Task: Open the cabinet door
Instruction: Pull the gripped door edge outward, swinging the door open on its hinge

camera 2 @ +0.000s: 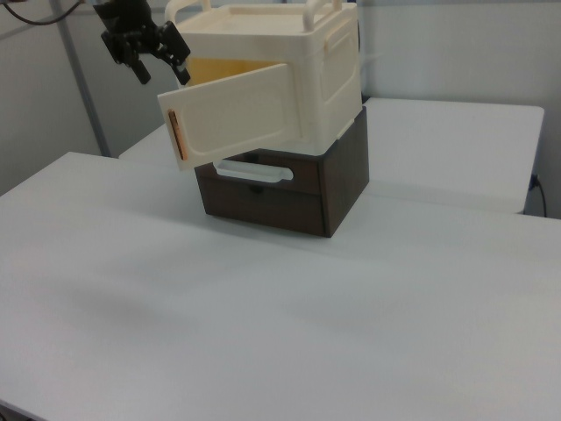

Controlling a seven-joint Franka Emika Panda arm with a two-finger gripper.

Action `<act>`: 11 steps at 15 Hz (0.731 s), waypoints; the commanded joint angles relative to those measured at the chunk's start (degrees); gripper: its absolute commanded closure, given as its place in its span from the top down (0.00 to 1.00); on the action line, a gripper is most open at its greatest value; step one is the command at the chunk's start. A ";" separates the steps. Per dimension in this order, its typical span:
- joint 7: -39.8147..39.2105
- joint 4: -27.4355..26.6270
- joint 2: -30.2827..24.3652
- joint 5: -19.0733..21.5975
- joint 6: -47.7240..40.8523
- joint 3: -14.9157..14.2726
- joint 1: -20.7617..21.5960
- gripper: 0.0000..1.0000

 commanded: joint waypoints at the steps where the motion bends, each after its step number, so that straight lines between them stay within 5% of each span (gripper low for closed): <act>1: -0.83 -0.12 0.30 1.74 3.33 0.66 1.28 0.99; 11: -1.35 -2.05 4.00 2.97 5.09 0.66 4.45 0.99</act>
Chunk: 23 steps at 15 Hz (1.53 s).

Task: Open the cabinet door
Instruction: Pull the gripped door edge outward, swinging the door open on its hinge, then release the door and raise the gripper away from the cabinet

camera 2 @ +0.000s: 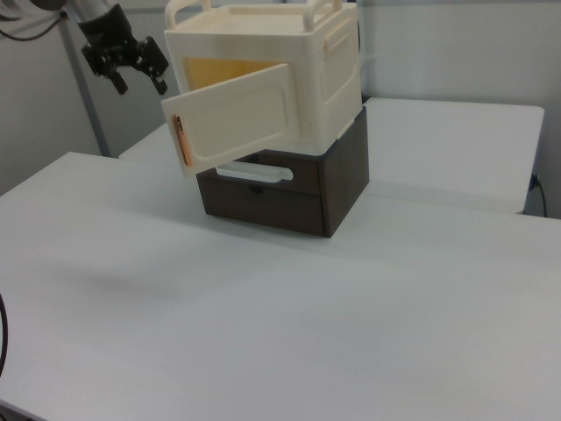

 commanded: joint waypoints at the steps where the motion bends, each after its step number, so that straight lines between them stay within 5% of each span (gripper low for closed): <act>1: -1.44 -2.03 0.31 0.74 1.20 -0.81 -0.42 0.99; 6: -6.01 -3.44 0.04 0.48 -4.24 -1.78 -6.21 1.00; 23: -5.49 -12.49 -2.50 0.47 -6.28 -1.70 -9.56 1.00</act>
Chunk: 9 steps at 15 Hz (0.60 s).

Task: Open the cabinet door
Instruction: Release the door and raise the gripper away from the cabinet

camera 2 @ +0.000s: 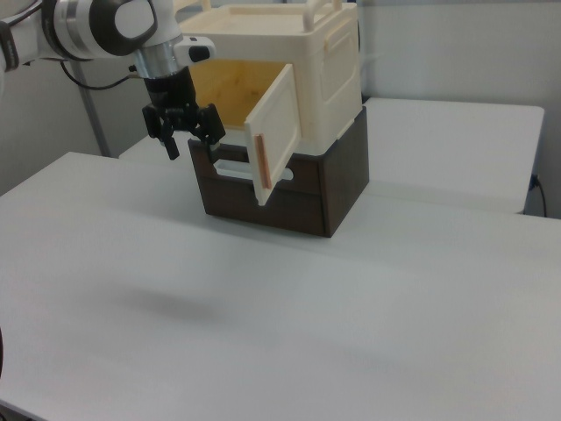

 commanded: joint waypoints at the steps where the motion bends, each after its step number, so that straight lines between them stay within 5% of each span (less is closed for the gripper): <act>1: -0.29 -2.72 -2.68 0.49 -0.70 -0.07 -0.90 1.00; 9: 1.12 -2.72 -2.59 0.67 -0.79 -0.07 -0.90 1.00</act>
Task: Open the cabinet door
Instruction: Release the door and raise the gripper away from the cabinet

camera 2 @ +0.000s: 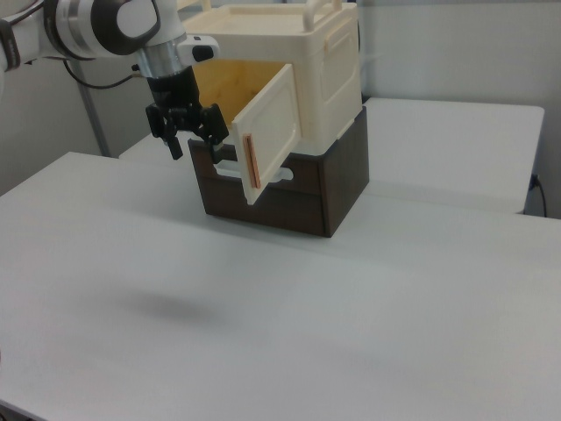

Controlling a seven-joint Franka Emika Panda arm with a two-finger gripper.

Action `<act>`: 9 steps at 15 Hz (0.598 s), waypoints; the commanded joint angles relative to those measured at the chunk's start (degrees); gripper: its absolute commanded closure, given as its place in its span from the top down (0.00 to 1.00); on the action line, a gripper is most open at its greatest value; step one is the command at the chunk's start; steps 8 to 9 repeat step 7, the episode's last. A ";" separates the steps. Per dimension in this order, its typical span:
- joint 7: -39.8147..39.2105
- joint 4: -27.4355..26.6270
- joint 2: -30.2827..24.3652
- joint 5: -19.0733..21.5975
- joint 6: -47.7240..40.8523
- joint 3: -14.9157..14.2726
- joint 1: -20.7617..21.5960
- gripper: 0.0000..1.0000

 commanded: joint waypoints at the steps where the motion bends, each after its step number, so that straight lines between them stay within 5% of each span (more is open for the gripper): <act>1: 1.06 -2.25 -2.05 0.67 -0.76 -0.06 0.07 1.00; 9: 2.64 -2.25 -2.05 0.67 -1.64 -0.06 0.07 1.00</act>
